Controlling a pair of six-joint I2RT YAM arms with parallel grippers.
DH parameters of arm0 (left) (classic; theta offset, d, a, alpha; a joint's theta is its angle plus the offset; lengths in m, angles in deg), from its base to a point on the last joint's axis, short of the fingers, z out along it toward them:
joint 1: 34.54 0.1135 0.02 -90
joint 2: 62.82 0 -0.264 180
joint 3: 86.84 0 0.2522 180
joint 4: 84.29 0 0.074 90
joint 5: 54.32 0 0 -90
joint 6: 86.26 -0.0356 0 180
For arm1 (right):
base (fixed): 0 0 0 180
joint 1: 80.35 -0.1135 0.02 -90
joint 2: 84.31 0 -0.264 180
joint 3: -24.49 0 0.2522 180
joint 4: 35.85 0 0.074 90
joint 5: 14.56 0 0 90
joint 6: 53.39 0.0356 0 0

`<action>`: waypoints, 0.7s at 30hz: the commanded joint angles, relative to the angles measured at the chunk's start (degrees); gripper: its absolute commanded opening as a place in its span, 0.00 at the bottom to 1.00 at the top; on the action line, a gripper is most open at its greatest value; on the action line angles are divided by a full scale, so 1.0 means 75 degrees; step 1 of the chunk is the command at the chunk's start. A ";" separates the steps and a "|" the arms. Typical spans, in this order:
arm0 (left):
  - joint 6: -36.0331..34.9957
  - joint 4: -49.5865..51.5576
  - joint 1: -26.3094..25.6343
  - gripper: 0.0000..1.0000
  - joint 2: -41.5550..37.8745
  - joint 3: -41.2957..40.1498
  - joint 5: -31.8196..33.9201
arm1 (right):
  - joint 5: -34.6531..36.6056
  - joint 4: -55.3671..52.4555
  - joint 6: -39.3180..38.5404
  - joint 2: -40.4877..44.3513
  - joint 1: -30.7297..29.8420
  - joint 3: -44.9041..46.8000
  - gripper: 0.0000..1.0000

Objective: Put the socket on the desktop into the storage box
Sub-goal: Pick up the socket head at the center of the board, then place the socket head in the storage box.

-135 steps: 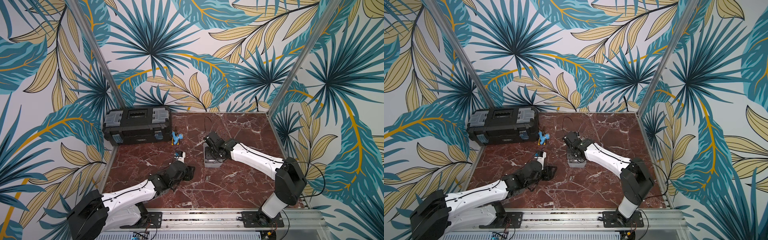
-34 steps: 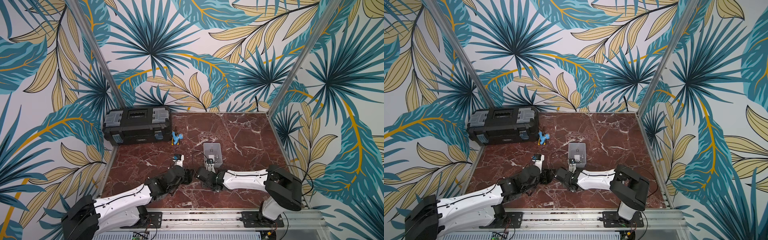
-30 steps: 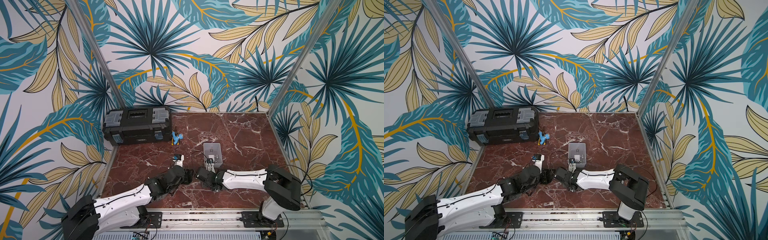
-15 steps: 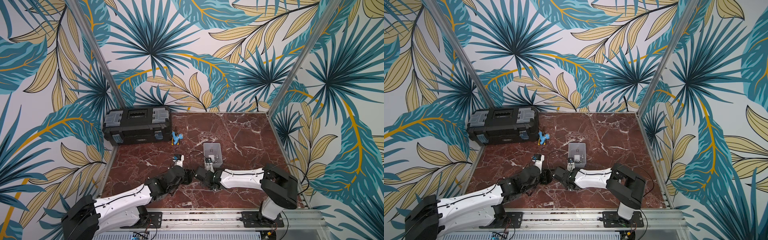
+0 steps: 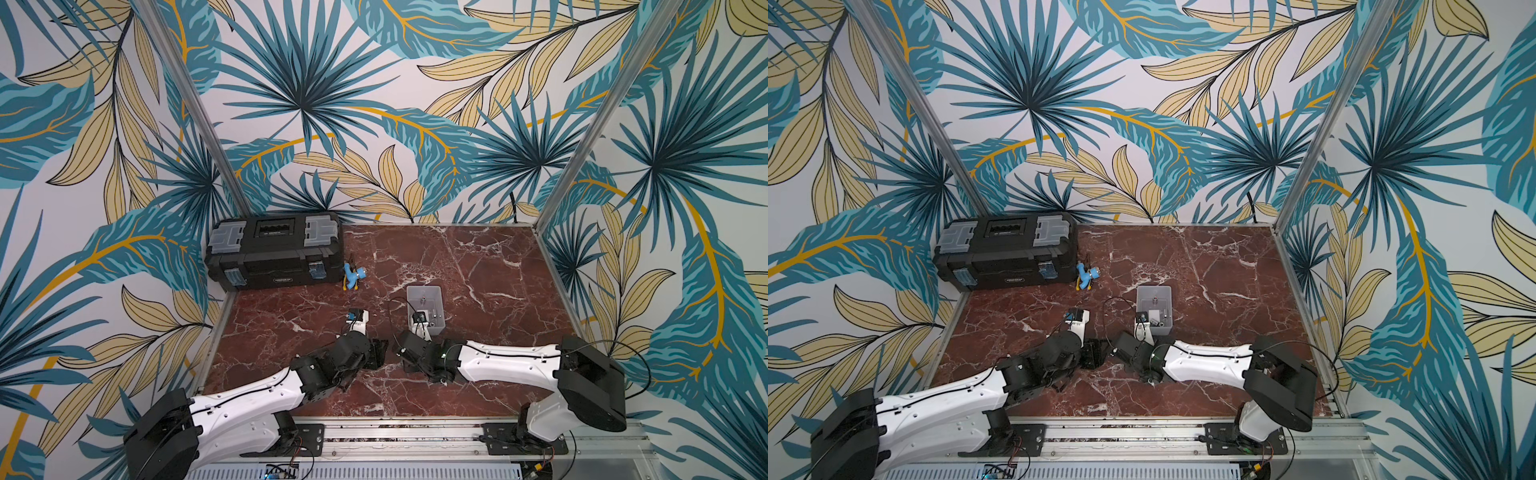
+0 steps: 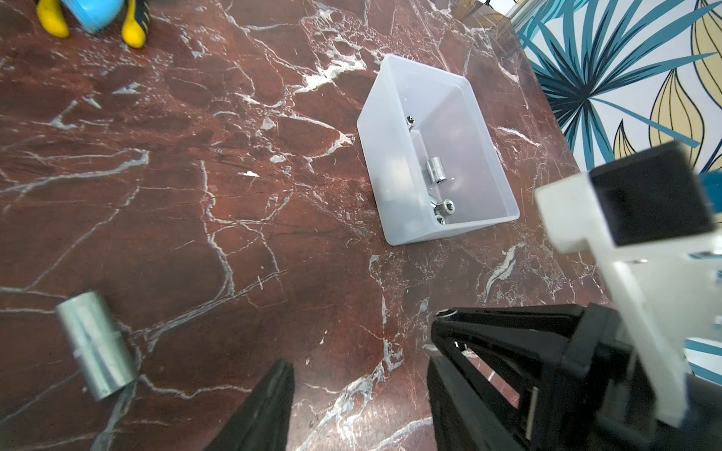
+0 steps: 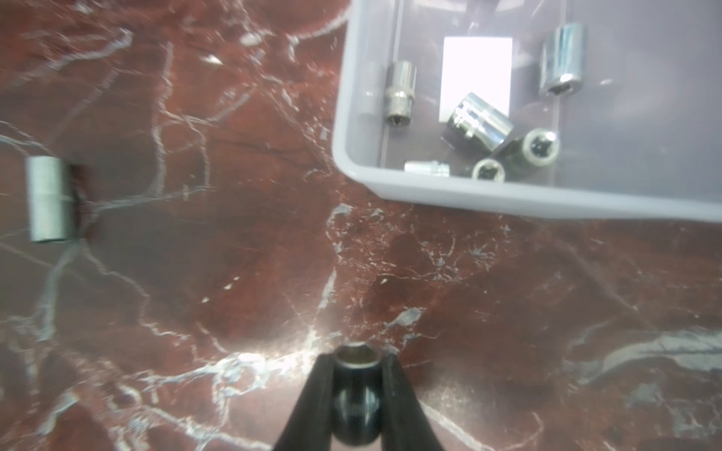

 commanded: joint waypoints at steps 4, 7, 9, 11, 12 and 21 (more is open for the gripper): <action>-0.0015 -0.0152 0.0056 0.59 0.0119 0.0080 -0.0058 | -0.0275 0.0390 -0.0372 0.0629 -0.0052 0.0278 0.00; -0.0008 -0.0162 0.0047 0.59 0.0143 0.0104 -0.0071 | -0.0257 0.0291 -0.0450 0.0911 -0.0045 0.0223 0.00; -0.0024 -0.0199 0.0047 0.59 0.0155 0.0104 -0.0105 | -0.0231 0.0197 -0.0543 0.1107 -0.0048 0.0165 0.00; -0.0041 -0.0199 0.0044 0.59 0.0179 0.0126 -0.0133 | -0.0121 0.0109 -0.0617 0.1291 -0.0051 0.0111 0.00; -0.0039 -0.0167 0.0048 0.60 0.0174 0.0128 -0.0131 | -0.0077 0.0053 -0.0655 0.1390 -0.0044 0.0073 0.00; 0.0019 -0.0023 0.0063 0.60 0.0102 0.0046 0.0013 | 0.0221 -0.0744 -0.0841 0.1500 0.0205 -0.0624 0.00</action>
